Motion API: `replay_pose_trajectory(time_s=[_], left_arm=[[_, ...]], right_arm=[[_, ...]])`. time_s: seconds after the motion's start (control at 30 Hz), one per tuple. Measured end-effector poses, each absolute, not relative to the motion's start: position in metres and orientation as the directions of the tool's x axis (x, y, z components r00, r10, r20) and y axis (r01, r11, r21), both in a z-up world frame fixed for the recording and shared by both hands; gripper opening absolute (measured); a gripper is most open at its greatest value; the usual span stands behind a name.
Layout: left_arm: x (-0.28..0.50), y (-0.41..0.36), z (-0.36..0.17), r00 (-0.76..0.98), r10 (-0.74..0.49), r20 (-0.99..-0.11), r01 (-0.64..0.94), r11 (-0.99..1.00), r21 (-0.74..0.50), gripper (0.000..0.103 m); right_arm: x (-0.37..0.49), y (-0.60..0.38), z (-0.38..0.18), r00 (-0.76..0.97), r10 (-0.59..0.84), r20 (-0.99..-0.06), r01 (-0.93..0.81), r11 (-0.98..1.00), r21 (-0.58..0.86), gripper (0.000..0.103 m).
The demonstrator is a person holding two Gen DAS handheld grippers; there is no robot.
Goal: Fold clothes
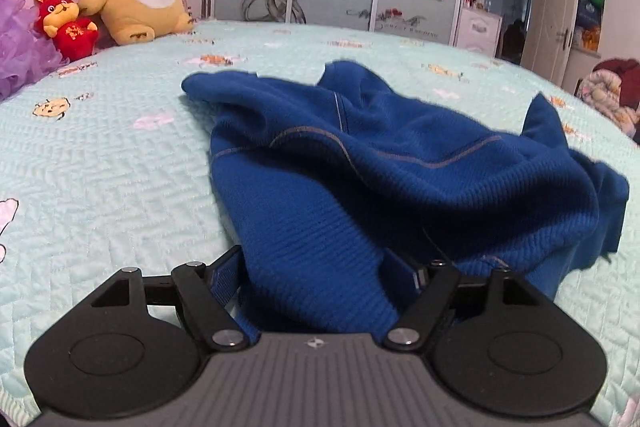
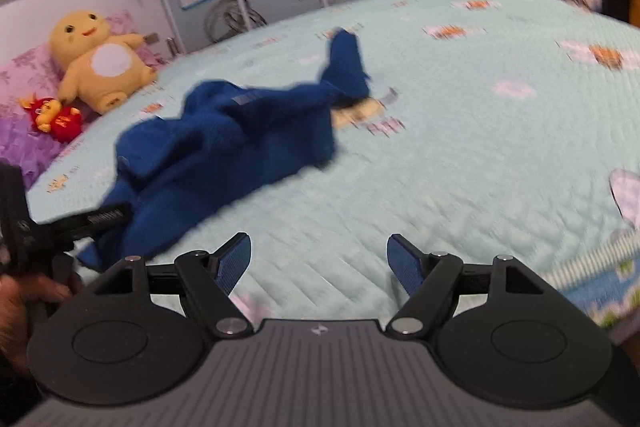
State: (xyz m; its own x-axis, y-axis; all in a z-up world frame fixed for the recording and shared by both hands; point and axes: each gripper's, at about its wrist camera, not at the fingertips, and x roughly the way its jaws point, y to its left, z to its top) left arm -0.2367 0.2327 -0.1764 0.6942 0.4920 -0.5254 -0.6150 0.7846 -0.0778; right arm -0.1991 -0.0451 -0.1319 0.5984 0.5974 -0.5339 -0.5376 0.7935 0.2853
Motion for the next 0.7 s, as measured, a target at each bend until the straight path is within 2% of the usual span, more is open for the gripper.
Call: replay_pose_trajectory(time_s=[0.17,0.23,0.43,0.53,0.7], left_arm=[[-0.241,0.245,-0.16,0.712,0.568,-0.413,-0.651,0.754,-0.085,0.078],[-0.238,0.251,-0.158,0.699,0.596,-0.396,-0.673,0.736,-0.08,0.078],[-0.218,0.265,-0.164,0.659,0.609,-0.442,-0.697,0.715,-0.054,0.078],[-0.217,0.268,-0.163,0.662,0.619,-0.422,-0.701,0.712,-0.055,0.078],[-0.219,0.279,-0.165,0.651,0.621,-0.437,-0.716,0.693,-0.081,0.078]], right_arm=[[-0.168,0.012,-0.089,0.574,0.672,-0.468,-0.619,0.73,0.289,0.075],[-0.145,0.042,-0.078,0.554,0.693,-0.461,-0.642,0.709,0.294,0.075],[-0.075,0.145,-0.103,0.564,0.62,-0.546,-0.614,0.757,0.224,0.075],[-0.04,0.196,-0.116,0.567,0.579,-0.586,-0.601,0.777,0.188,0.075],[0.009,0.266,-0.145,0.58,0.473,-0.664,-0.547,0.829,0.113,0.075]])
